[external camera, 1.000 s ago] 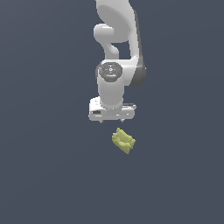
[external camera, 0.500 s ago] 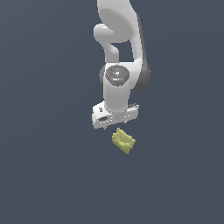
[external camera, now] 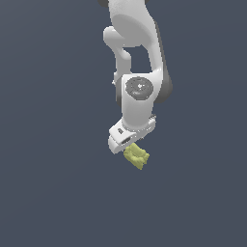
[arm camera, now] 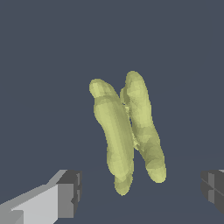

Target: Pick up the object and move it to a goal position.

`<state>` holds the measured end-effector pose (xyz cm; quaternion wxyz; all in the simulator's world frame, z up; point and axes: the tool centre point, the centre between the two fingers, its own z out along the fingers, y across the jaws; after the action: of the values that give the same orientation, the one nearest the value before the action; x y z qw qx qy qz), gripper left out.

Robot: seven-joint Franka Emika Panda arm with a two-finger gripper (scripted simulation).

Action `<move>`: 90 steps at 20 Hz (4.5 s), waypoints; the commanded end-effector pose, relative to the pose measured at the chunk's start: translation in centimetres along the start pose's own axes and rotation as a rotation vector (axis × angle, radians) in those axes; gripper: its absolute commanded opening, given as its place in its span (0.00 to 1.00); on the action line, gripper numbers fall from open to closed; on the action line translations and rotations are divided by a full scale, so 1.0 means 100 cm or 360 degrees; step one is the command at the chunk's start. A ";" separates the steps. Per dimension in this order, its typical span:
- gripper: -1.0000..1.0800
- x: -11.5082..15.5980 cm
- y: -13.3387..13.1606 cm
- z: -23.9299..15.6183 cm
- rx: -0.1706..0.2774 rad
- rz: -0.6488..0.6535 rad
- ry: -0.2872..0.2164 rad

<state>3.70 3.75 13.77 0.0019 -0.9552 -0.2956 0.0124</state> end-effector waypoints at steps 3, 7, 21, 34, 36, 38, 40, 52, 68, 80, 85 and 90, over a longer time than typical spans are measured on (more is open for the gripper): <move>0.96 0.013 -0.001 0.000 -0.0010 -0.0185 0.0015; 0.96 0.021 -0.002 0.000 -0.0016 -0.0298 0.0024; 0.96 0.027 -0.003 0.007 -0.0021 -0.0395 0.0033; 0.96 0.029 -0.003 0.050 -0.0022 -0.0402 0.0034; 0.00 0.029 -0.002 0.050 -0.0022 -0.0402 0.0034; 0.00 0.029 -0.002 0.050 -0.0022 -0.0402 0.0034; 0.00 0.029 -0.002 0.050 -0.0022 -0.0402 0.0034; 0.00 0.027 -0.008 0.042 -0.0022 -0.0402 0.0034; 0.00 0.009 -0.077 -0.063 -0.0025 -0.0403 0.0031; 0.00 -0.006 -0.145 -0.169 -0.0024 -0.0404 0.0031; 0.00 -0.009 -0.161 -0.195 -0.0023 -0.0403 0.0033; 0.00 -0.008 -0.166 -0.206 -0.0022 -0.0403 0.0033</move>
<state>-5.82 16.99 34.30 -0.0003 -0.9101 -0.4143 -0.0004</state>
